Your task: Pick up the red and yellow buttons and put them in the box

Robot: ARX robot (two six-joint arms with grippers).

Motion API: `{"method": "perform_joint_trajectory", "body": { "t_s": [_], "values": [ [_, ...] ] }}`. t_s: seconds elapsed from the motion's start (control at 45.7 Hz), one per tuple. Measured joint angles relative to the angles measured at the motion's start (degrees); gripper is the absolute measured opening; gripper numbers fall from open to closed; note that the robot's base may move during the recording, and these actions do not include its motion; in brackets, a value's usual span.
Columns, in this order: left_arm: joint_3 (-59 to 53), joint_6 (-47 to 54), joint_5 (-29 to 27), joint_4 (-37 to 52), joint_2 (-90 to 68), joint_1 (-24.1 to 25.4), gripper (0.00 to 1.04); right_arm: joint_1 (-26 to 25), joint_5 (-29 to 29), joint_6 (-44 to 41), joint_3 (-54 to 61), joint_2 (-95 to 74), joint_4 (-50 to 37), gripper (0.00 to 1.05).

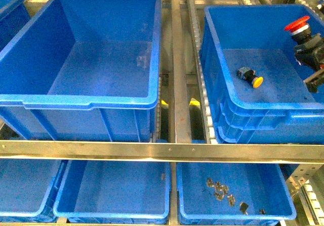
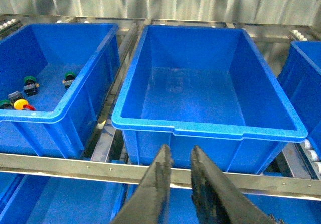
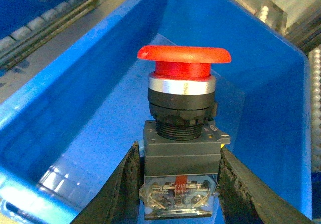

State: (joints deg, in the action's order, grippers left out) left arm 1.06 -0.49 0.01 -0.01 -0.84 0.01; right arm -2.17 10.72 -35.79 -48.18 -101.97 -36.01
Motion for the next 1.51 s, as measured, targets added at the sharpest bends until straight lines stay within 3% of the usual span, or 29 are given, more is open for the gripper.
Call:
{"method": "perform_joint_trajectory", "body": {
  "t_s": [0.219,0.438,0.481,0.525,0.569,0.853,0.897,0.985,1.007,1.029,1.182,1.247,1.269,1.335,1.51],
  "values": [
    [0.0,0.0,0.0,0.0,0.0,0.0,0.53,-0.24,-4.39,0.04,-20.79,-16.74,5.66,0.34],
    [0.0,0.02,-0.02,0.0,0.0,0.0,0.98,-0.02,-14.4,5.92,-64.48,-43.87,24.3,0.34],
    [0.0,0.09,0.0,0.0,0.0,0.0,0.97,0.07,-15.85,6.99,-74.75,-49.66,29.81,0.34],
    [0.0,0.09,-0.02,0.0,0.0,0.0,0.96,0.07,-15.91,7.17,-75.82,-50.21,30.42,0.34],
    [0.0,0.09,-0.02,0.0,0.0,0.0,0.96,0.13,-16.79,7.69,-84.21,-55.21,34.86,0.34],
    [0.0,0.11,0.0,0.0,0.0,0.0,0.97,0.98,-20.83,12.09,-104.61,-68.39,46.34,0.34],
    [0.0,0.09,0.0,0.0,0.0,0.0,0.97,1.01,-20.87,12.15,-106.79,-69.22,47.34,0.4],
    [0.0,0.11,0.0,0.0,0.0,0.0,0.97,1.01,-20.98,12.76,-110.31,-70.34,48.81,0.56],
    [0.0,0.11,-0.02,0.0,0.0,0.0,0.97,1.01,-20.98,12.76,-110.31,-70.34,48.81,0.56],
    [0.0,0.11,0.0,0.0,0.0,0.0,0.97,0.98,-21.24,12.83,-111.75,-70.69,49.18,0.63],
    [0.0,0.11,0.0,0.0,0.0,0.0,0.97,0.74,-21.51,13.18,-114.05,-70.93,49.09,0.8],
    [0.0,0.11,0.0,0.0,0.0,0.0,0.97,0.24,-20.63,13.33,-116.06,-70.93,48.92,1.0],
    [0.0,0.11,0.0,0.0,0.0,0.0,0.97,0.0,-20.26,13.4,-115.56,-70.51,48.26,1.01],
    [0.0,0.11,-0.02,0.0,0.0,0.0,0.97,-0.68,-17.94,13.29,-105.79,-65.05,41.03,0.96],
    [0.0,0.11,0.0,0.0,0.0,0.0,0.97,-2.47,-11.89,12.46,-71.34,-43.69,22.75,0.98]
  ]
}}
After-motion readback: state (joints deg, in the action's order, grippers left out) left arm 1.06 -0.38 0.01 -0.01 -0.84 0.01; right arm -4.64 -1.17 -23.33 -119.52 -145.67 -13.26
